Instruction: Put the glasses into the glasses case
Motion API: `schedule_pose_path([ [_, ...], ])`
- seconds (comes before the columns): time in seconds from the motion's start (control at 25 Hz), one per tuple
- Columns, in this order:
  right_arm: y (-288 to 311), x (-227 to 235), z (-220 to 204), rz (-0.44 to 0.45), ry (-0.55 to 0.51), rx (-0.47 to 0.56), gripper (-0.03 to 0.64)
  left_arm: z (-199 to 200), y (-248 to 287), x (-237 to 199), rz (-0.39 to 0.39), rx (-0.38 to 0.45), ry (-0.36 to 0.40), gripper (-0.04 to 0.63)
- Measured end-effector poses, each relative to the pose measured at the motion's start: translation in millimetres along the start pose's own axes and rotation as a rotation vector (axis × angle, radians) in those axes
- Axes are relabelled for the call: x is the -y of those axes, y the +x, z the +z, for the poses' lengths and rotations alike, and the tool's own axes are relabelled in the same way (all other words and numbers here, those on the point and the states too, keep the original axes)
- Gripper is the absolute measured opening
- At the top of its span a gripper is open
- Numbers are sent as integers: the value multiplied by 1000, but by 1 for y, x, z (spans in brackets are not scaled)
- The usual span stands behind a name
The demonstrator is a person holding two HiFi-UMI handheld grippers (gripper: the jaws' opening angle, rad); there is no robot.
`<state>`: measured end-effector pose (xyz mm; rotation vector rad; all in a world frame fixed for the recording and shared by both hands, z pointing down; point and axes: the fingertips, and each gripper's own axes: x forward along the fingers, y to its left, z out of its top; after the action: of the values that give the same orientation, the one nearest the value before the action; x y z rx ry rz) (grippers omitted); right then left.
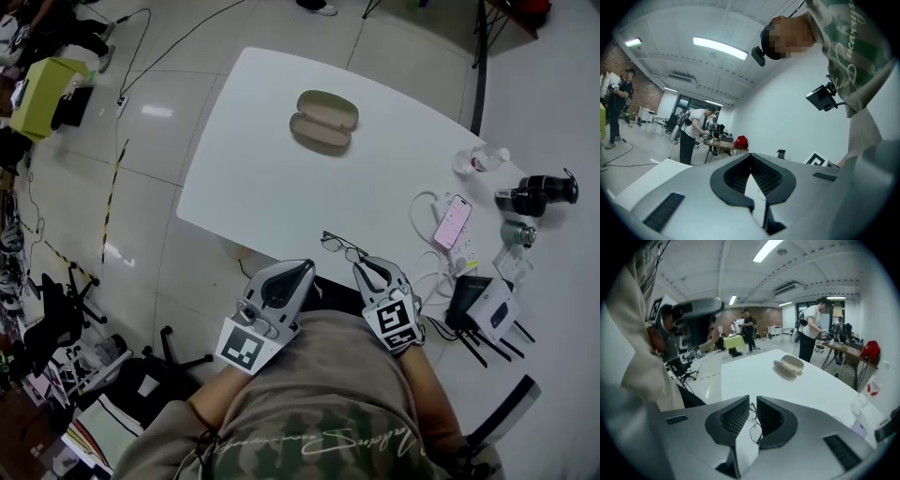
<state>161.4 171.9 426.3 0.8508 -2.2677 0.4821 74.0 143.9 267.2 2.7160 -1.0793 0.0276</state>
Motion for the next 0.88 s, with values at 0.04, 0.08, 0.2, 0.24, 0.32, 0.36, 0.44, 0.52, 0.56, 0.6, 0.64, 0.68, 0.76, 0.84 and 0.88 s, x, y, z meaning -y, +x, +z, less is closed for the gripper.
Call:
schedule_pose_path([
  [0.04, 9, -2, -7, 19, -22, -44, 35, 1, -1, -2, -1, 5, -6, 6],
  [0.08, 18, -3, -15, 37, -38, -86, 35, 2, -1, -5, -1, 8, -9, 6],
  [0.2, 41, -5, -33, 63, -90, -187, 35, 1, -1, -12, -1, 5, -17, 6],
  [0.24, 48, -5, -38, 65, -112, -216, 35, 1, -1, -14, 0, 4, -23, 6],
  [0.32, 62, -4, -47, 71, -143, -268, 35, 0, -1, -18, 0, 1, -29, 6],
  [0.36, 68, -4, -52, 75, -154, -290, 35, -1, -1, -20, 0, -3, -31, 6],
  [0.44, 78, -3, -59, 82, -178, -330, 35, -2, -1, -25, 1, -9, -36, 6],
  [0.52, 85, -3, -64, 83, -204, -356, 35, -3, 0, -30, 8, -11, -53, 6],
  [0.56, 88, -3, -66, 82, -214, -364, 35, -4, 1, -33, 11, -12, -65, 6],
  [0.6, 90, -3, -67, 80, -224, -371, 35, -4, 2, -36, 11, -12, -77, 6],
  [0.64, 92, -3, -69, 80, -232, -379, 35, -4, 2, -37, 7, -11, -89, 6],
  [0.68, 94, -4, -71, 83, -237, -389, 35, -4, 3, -39, -1, -8, -101, 6],
  [0.76, 100, -5, -78, 94, -240, -417, 35, -5, 5, -41, -15, -5, -117, 6],
  [0.84, 104, -4, -84, 99, -234, -443, 35, -4, 7, -44, -19, -5, -121, 6],
  [0.88, 105, -3, -87, 98, -226, -448, 35, -4, 7, -45, -20, -5, -122, 6],
])
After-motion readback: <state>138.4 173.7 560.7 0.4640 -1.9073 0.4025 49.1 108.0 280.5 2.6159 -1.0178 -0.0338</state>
